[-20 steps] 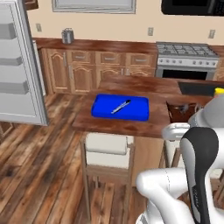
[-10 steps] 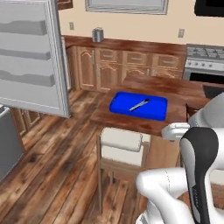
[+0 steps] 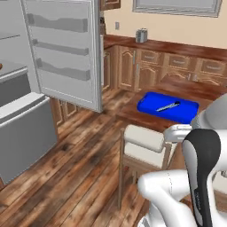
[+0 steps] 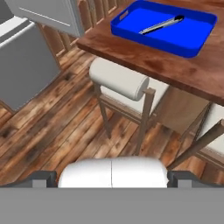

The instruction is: Gather the onion and sweet potato from the fridge and place them on a tray on the dining counter. Then gather the chicken drumstick and fish from the fridge and place them on the other tray.

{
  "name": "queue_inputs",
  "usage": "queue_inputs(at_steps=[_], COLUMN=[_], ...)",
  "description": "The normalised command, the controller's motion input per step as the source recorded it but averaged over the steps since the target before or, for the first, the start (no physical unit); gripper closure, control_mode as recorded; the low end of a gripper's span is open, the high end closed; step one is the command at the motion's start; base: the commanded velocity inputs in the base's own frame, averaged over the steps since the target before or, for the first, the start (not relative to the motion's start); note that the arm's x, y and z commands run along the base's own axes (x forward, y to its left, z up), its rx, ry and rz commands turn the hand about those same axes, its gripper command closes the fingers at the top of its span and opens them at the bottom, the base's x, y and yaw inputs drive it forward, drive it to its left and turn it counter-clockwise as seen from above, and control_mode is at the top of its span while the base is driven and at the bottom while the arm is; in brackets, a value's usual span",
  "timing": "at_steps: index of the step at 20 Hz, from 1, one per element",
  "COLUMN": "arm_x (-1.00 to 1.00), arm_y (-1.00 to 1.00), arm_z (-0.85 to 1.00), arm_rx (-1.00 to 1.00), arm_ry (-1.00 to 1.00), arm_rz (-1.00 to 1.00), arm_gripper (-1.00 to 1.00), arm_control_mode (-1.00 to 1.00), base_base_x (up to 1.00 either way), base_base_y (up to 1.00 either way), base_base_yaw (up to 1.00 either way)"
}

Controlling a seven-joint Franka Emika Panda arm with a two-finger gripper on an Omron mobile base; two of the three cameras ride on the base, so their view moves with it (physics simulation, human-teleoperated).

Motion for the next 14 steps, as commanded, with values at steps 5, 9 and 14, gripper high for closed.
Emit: queue_inputs(at_steps=[5,9,14], arm_x=[0.0,0.0,0.0], arm_y=[0.0,0.0,0.0], arm_z=[0.0,0.0,0.0], arm_rx=[0.0,0.0,0.0], arm_ry=[0.0,0.0,0.0], arm_rz=[0.0,0.0,0.0], arm_gripper=[-1.0,-1.0,-1.0], arm_control_mode=[1.0,1.0,1.0], base_base_x=[-0.01,0.0,0.07], base_base_y=[0.09,0.06,0.08], base_base_yaw=[0.42,0.37,0.33])
